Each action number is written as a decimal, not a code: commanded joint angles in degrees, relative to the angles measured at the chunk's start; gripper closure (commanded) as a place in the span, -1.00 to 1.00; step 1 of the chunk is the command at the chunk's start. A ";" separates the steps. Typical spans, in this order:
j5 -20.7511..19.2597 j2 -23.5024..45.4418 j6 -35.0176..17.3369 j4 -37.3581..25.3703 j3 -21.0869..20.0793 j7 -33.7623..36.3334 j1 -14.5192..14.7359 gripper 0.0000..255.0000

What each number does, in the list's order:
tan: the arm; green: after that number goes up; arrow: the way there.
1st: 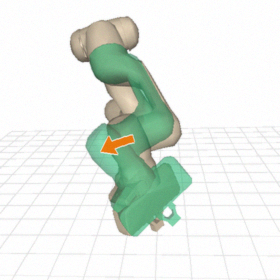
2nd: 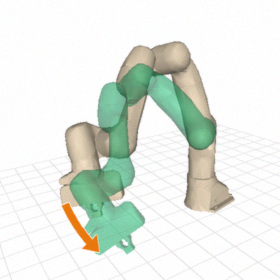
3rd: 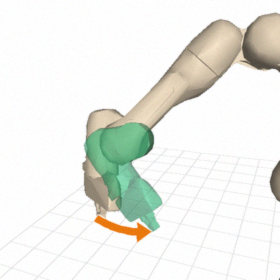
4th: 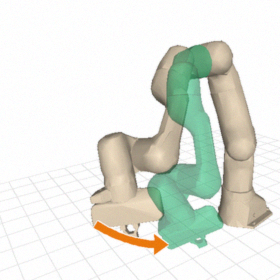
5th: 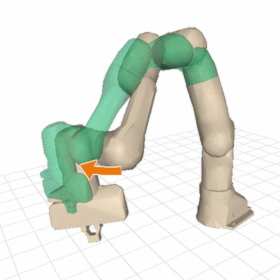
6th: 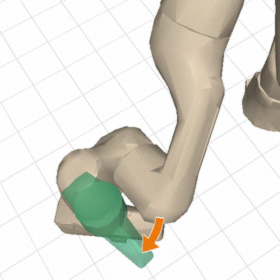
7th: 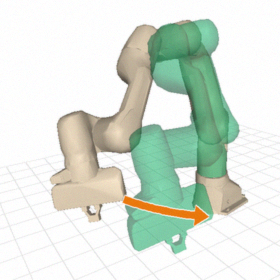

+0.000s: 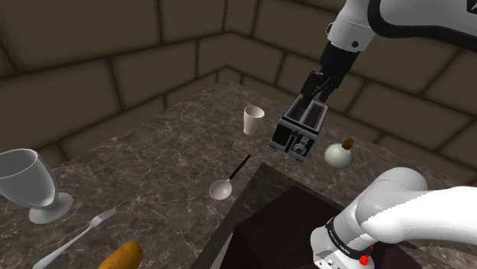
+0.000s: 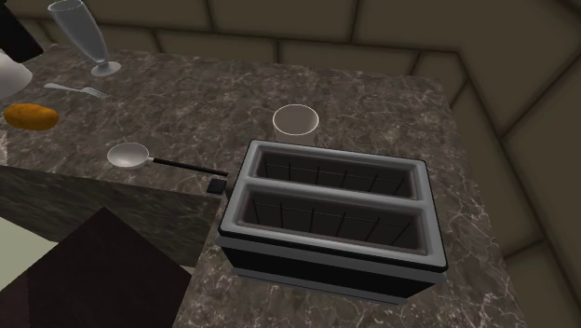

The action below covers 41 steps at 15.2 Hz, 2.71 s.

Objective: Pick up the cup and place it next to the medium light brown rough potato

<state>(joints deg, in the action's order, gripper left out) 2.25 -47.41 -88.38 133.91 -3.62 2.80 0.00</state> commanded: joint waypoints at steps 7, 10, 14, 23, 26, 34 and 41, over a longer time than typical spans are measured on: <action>-1.43 9.39 -9.08 0.49 4.24 -4.94 -1.15 -1.00; -1.69 14.85 -13.27 -0.35 6.23 -7.41 -1.58 -1.00; -1.44 22.76 -18.30 -2.59 8.74 -10.78 -1.98 -1.00; 2.09 42.24 -26.24 -12.17 13.29 -19.02 -2.69 -1.00; 4.07 49.08 -27.63 -16.76 14.18 -21.87 -3.25 -1.00; 9.58 67.91 -28.00 -32.69 14.48 -28.29 -6.27 -1.00; 10.73 71.57 -31.72 -32.36 13.93 -29.22 -6.55 -1.00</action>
<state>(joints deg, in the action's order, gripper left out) 12.83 23.71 -119.47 101.39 10.39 -26.35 -6.56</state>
